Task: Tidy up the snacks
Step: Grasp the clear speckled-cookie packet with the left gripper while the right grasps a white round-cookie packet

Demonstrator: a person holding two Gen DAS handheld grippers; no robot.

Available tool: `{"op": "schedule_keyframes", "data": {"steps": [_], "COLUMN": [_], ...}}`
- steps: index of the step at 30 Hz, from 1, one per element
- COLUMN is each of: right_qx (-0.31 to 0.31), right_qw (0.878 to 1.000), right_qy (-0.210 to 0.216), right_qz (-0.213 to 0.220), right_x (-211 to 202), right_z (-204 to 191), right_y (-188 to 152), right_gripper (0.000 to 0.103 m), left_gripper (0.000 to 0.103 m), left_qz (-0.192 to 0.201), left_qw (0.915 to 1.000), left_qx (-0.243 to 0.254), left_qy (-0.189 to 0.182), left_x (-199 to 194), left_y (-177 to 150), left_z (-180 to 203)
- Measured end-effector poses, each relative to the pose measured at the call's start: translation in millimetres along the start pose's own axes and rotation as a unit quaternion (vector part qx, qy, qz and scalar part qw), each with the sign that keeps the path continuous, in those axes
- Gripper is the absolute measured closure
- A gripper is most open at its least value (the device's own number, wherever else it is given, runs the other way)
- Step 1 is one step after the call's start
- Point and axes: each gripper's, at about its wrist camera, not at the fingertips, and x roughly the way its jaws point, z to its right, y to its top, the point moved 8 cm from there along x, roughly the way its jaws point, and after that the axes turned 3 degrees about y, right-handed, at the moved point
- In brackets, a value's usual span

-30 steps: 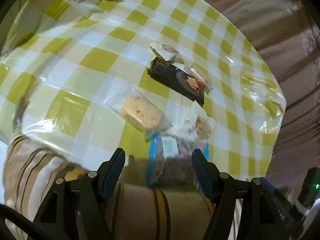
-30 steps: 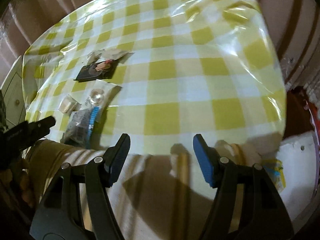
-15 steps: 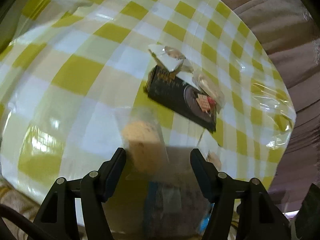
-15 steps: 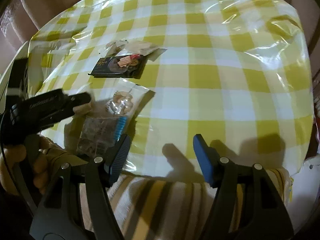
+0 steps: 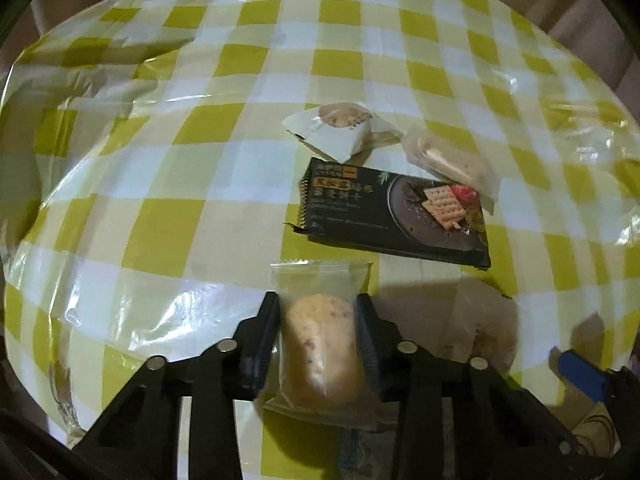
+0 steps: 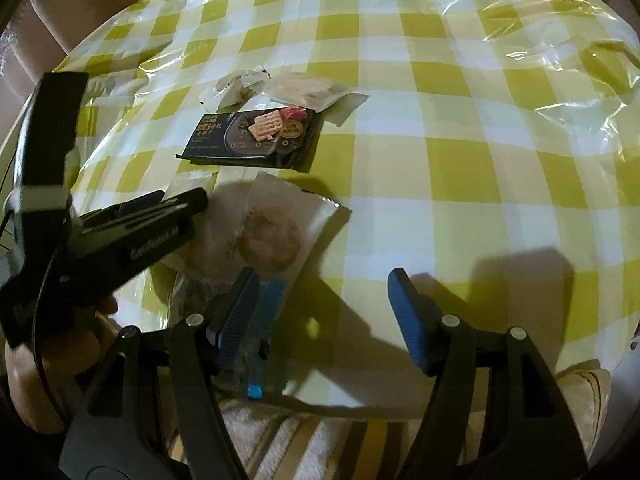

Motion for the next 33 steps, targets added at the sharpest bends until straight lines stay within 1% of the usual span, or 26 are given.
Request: {"op": "schedule_keyframes", "data": {"steps": [4,8,13,18,20,23,25,26,30,33], "right_qx": [-0.005,-0.017,-0.029,-0.032,-0.034,-0.041,-0.043,-0.042,-0.033,-0.027], "right_qw": [1.000,1.000,0.999,0.999,0.999,0.998,0.998,0.999,0.999,0.999], "right_qy": [-0.005,-0.009,-0.014,-0.021,-0.027,-0.038,-0.034,-0.034,-0.021,-0.016], "right_qz": [0.001,0.000,-0.012,-0.022,-0.020,-0.015,-0.011,-0.009,0.001,0.019], "right_x": [6,15,32,46,48,50,49,50,46,36], "right_z": [-8,-20,-31,-35,-34,-35,-36,-35,-33,-30], "right_y": [7,14,21,26,29,31,31,31,31,31], "right_gripper": [0.031,0.031,0.030,0.030,0.031,0.038,0.041,0.045,0.053,0.057], "left_gripper": [0.065,0.065,0.065,0.065,0.065,0.065,0.065,0.065,0.065,0.065], "left_qz": [0.004,0.011,0.026,0.032,0.034,0.038,0.042,0.044,0.055,0.061], "left_qw": [0.9998,0.9989,0.9971,0.9968,0.9965,0.9962,0.9962,0.9961,0.9957,0.9955], "left_qx": [-0.014,-0.044,-0.071,-0.074,-0.076,-0.078,-0.076,-0.075,-0.073,-0.071], "left_qy": [-0.014,-0.015,-0.007,-0.002,-0.002,0.001,0.006,0.008,0.015,0.018], "left_x": [-1,-3,-9,-11,-13,-15,-18,-19,-27,-34], "left_y": [-1,1,1,1,1,1,0,0,-1,-4], "left_z": [-4,-14,-29,-31,-33,-34,-34,-34,-34,-32]}}
